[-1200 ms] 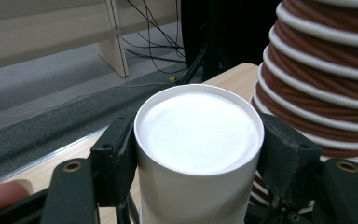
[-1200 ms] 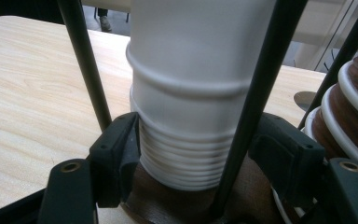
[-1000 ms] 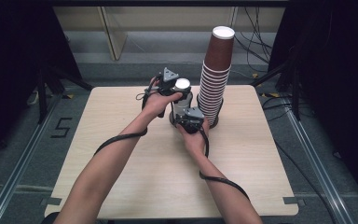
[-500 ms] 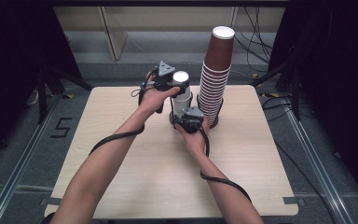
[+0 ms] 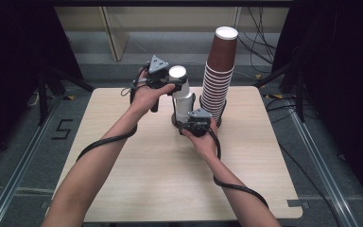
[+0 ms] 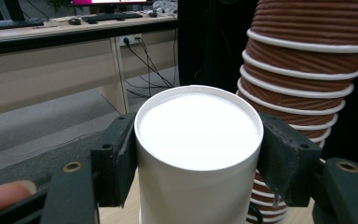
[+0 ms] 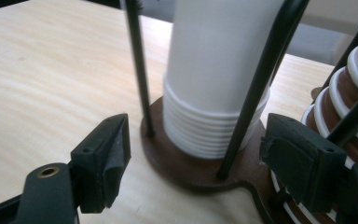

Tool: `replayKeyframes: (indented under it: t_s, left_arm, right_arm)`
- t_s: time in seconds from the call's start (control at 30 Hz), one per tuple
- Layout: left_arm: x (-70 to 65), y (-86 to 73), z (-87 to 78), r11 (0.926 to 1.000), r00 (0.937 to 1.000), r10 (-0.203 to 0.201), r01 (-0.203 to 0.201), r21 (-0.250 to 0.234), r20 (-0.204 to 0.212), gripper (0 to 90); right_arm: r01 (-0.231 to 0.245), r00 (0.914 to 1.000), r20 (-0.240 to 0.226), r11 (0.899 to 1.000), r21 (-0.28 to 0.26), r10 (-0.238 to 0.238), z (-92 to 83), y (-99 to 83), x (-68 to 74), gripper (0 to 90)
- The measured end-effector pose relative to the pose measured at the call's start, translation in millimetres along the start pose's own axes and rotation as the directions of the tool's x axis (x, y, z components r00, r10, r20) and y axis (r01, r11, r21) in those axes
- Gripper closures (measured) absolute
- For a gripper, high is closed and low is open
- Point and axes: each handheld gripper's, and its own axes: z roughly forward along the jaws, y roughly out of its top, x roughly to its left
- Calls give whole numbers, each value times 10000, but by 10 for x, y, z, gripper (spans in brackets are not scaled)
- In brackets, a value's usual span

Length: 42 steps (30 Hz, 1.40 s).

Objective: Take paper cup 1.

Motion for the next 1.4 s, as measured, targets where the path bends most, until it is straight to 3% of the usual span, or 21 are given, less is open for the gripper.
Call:
replayKeyframes:
  t_s: [0.1, 0.23, 0.3, 0.6, 0.67, 0.83, 0.97, 1.1, 1.13, 1.2, 1.23, 1.27, 1.3, 1.33, 1.4]
  left_arm:
    - [1, 11, -78, 9999, 9999, 112, -112, 15, 17, 336]
    - [1, 8, -171, 9997, 9997, 231, -231, 89, 33, 336]
    - [1, 3, -206, 9994, 9995, 323, -323, 153, 0, 336]
    - [-9, -101, -384, 9916, 9962, 869, -871, 958, 66, 336]
    - [-21, -131, -416, 9883, 9948, 1007, -1017, 1138, 142, 336]
    - [-54, -205, -475, 9719, 9867, 1620, -1621, 1704, 147, 336]
    - [-83, -271, -504, 9596, 9829, 1813, -1839, 2130, 317, 336]
    - [-108, -353, -514, 9355, 9750, 2126, -2220, 2750, 640, 336]
    - [-113, -373, -518, 9261, 9716, 2248, -2367, 2938, 740, 336]
    - [-139, -426, -507, 9184, 9698, 2231, -2431, 3121, 989, 336]
    - [-149, -448, -507, 9097, 9666, 2320, -2554, 3276, 1091, 336]
    - [-160, -469, -505, 8992, 9627, 2420, -2695, 3448, 1213, 336]
    - [-172, -493, -503, 8882, 9590, 2491, -2817, 3628, 1348, 336]
    - [-184, -520, -497, 8758, 9551, 2552, -2942, 3827, 1504, 336]
    - [-201, -574, -489, 8378, 9409, 2806, -3365, 4299, 1895, 336]
  right_arm:
    - [-192, 9989, -424, 9998, 104, 196, -92, 40, 10, 241]
    - [285, 9967, -768, 9996, 74, -278, -206, 101, -9, 241]
    - [260, 9947, -1004, 9995, 179, -241, -269, 126, -19, 241]
    - [719, 9876, -1404, 9974, 104, -697, -556, 153, -155, 243]
    - [791, 9863, -1452, 9969, 18, -780, -619, 135, -185, 245]
    - [947, 9830, -1594, 9954, 155, -911, -774, 64, -247, 247]
    - [1074, 9782, -1809, 9940, 190, -1022, -866, -4, -260, 248]
    - [1336, 9696, -2106, 9906, 299, -1244, -913, -84, -251, 248]
    - [1317, 9682, -2192, 9906, 359, -1208, -923, -107, -241, 248]
    - [1314, 9604, -2530, 9905, 409, -1169, -940, -143, -241, 248]
    - [1325, 9567, -2669, 9902, 447, -1160, -947, -157, -236, 248]
    - [1667, 9509, -2710, 9851, 424, -1492, -953, -161, -248, 248]
    - [1565, 9512, -2756, 9867, 436, -1387, -961, -175, -232, 248]
    - [1723, 9456, -2869, 9842, 416, -1534, -967, -177, -236, 248]
    - [1759, 9378, -3135, 9826, 589, -1491, -996, -196, -212, 249]
